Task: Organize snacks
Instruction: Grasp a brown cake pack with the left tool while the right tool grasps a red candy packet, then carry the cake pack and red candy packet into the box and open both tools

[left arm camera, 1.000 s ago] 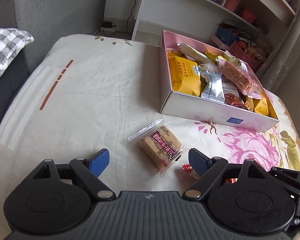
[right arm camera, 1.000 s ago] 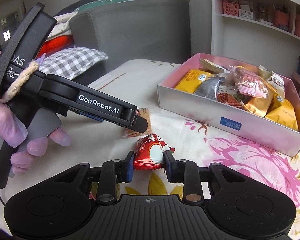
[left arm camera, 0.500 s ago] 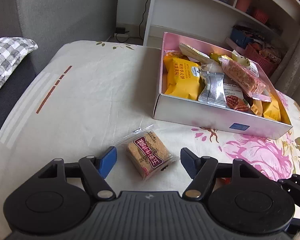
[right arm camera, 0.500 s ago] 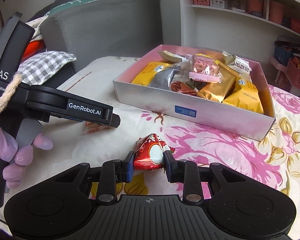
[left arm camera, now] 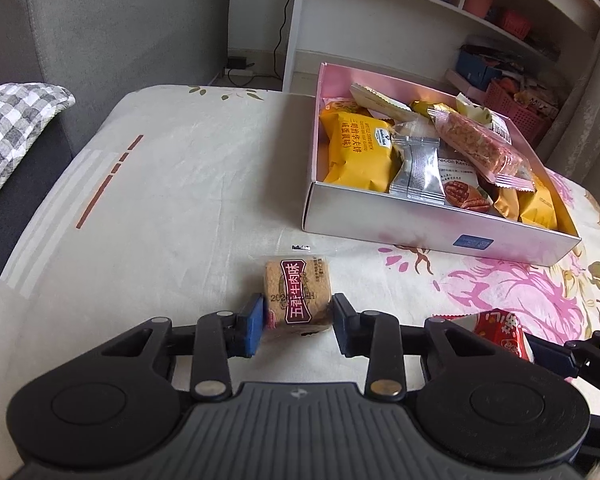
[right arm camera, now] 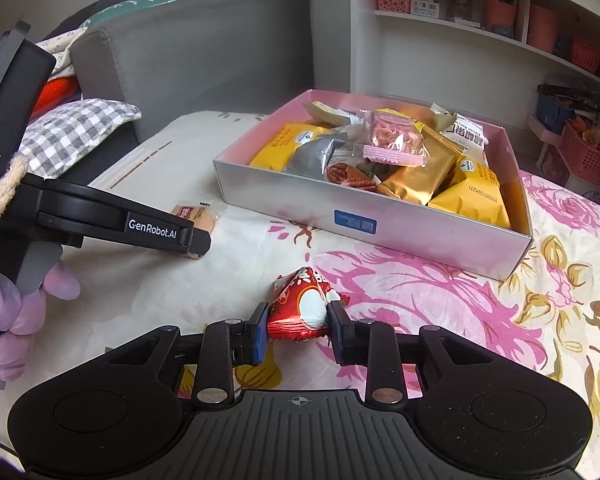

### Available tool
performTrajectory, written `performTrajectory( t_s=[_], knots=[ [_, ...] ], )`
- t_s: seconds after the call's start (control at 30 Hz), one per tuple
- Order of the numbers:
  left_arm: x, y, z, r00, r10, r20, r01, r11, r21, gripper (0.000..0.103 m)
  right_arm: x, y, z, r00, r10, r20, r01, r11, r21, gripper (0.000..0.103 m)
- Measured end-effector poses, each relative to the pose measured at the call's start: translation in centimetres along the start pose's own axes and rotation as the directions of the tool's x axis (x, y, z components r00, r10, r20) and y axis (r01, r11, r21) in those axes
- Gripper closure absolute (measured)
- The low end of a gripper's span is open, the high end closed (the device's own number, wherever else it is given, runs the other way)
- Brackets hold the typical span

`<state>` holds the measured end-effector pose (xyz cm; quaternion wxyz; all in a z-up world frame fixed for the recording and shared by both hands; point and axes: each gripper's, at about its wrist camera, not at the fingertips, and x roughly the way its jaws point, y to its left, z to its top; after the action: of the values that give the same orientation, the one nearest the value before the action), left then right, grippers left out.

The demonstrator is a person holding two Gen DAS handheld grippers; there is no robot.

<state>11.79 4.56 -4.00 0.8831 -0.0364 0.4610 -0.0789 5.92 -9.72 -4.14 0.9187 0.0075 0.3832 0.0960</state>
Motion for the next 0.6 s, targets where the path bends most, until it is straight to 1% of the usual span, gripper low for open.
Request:
performTrajectory(
  t_s=[0.17,0.3,0.6],
  knots=[
    [-0.2,-0.1,-0.2,0.999,-0.029,-0.017,0.029,1.0,0.01,0.071,-0.9,-0.4,0.1,1.0,-0.011,0.015,0.011,1.0,0.009,0.074],
    [-0.4,-0.1,-0.3,0.998,-0.057,-0.03,0.057,0.998,-0.007,0.071,-1.8,-0.8,0.2,0.999,-0.025,0.03,0.025,1.0,0.014,0.074],
    [-1.8,-0.4,-0.1,0.995,-0.096,-0.001,0.096,0.995,0.014,0.071,-3.9,-3.1,1.0,0.995,-0.064,0.081,0.055,0.992,0.116,0.074]
  ],
)
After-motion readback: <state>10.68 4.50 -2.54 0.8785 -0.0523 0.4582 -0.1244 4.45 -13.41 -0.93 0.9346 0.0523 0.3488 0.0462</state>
